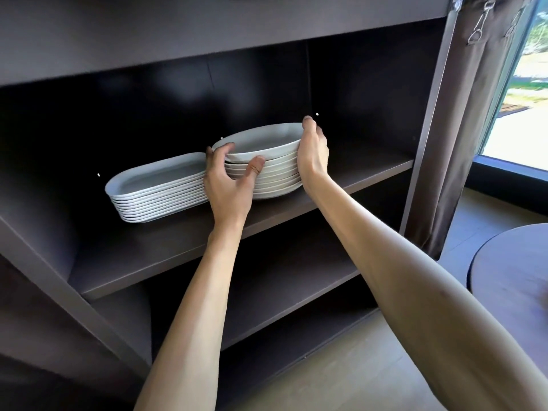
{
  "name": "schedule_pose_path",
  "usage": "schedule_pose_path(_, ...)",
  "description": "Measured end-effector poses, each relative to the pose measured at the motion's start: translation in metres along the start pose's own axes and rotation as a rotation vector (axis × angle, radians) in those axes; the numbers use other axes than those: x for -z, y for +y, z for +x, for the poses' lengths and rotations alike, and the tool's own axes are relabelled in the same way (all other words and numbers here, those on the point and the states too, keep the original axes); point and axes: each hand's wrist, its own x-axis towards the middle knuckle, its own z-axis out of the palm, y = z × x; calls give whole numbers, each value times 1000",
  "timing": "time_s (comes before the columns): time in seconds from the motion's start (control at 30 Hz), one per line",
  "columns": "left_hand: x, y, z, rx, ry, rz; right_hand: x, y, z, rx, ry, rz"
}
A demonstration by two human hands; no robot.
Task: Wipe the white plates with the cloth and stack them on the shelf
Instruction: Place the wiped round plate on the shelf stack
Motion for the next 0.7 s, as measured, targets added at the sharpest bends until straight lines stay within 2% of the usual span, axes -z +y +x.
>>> schedule_pose_path(0.33,3,9,-5,70,-62,13,1,-3,-5,4,13,-83)
schedule_pose_path(0.6,4,20,-10,101,-42,77,23,-4,-14,7,14,-117)
schedule_pose_path(0.7,9,26,-16,32,25,65,52,-8,-19,55,53,-226)
